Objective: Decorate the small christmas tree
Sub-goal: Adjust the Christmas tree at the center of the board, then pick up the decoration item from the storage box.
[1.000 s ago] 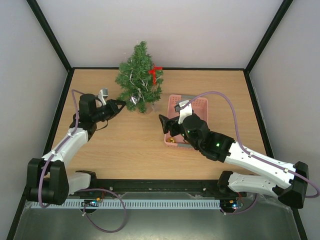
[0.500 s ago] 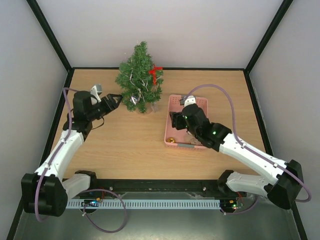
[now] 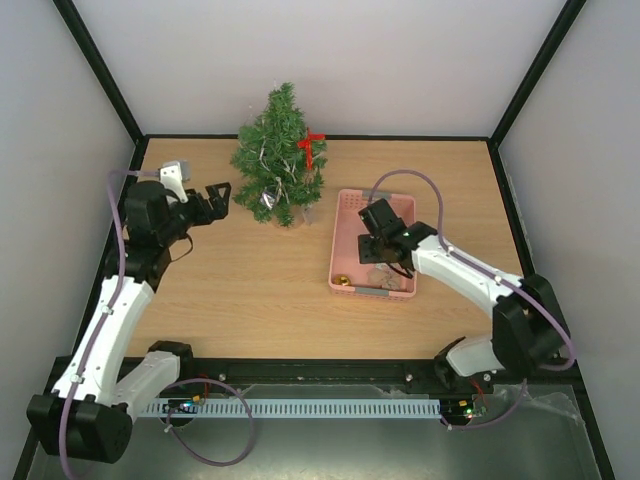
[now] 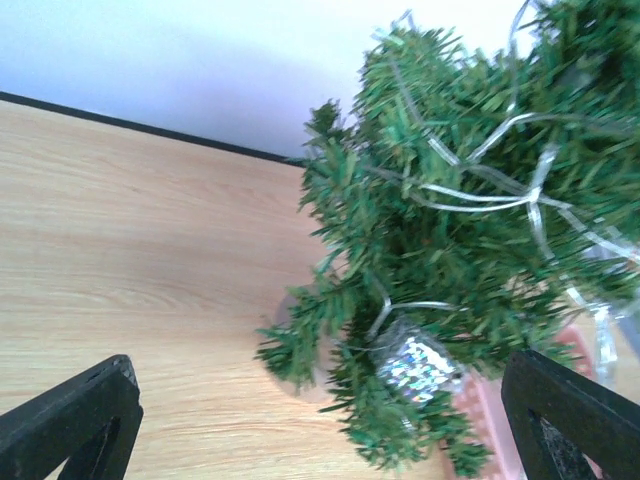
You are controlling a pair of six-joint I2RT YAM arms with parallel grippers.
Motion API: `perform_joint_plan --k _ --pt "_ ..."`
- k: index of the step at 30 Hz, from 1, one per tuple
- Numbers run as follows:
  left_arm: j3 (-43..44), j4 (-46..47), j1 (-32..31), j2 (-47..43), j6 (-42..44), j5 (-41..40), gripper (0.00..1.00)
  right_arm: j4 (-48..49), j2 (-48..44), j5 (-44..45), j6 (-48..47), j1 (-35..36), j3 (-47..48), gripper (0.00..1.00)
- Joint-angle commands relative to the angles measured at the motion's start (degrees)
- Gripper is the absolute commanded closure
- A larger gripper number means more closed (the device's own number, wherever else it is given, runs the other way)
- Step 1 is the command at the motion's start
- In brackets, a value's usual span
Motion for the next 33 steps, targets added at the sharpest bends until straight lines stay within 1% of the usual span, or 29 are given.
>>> perform_joint_plan --k 1,5,8,10,14,17,21,24,27,33 --pt "-0.21 -5.10 -2.64 -1.08 9.24 -10.14 0.01 -10.75 4.34 1.35 4.55 -0.54 2.64 0.51" --pt "-2.71 -4.86 -5.94 -3.29 11.70 -16.99 0.00 -13.32 7.92 1.02 5.50 -0.70 3.63 0.52" --pt "-4.74 -4.26 -6.60 -3.75 11.93 -17.78 0.01 -14.19 10.21 0.47 5.84 -0.70 3.94 0.52" --pt "-5.90 -3.75 -6.74 -3.73 12.07 -18.19 0.00 -14.61 11.37 1.32 6.55 -0.70 3.81 0.51" --pt "-6.50 -3.63 -6.87 -4.13 13.04 -18.42 0.01 -13.34 12.99 1.86 6.34 -0.82 2.75 0.49" --pt "-6.72 -3.36 -6.88 -4.08 13.52 -17.60 0.01 -11.82 13.83 1.34 5.71 -0.79 2.27 0.54" --pt "-6.75 -3.26 -6.80 -3.92 13.86 -16.89 0.01 -9.74 13.36 0.77 5.28 -0.79 1.11 0.68" --pt "-6.91 -3.43 -6.85 -4.28 13.95 -17.10 0.01 -9.12 12.57 0.86 5.42 -0.79 0.01 0.73" --pt "-7.19 -3.20 -6.83 -4.86 13.92 -17.20 0.00 -9.01 11.59 2.58 5.98 -0.79 -0.90 0.72" --pt "-7.67 -2.91 -6.82 -5.42 14.06 -16.99 0.01 -10.91 9.14 5.17 7.45 -0.90 -0.29 0.61"
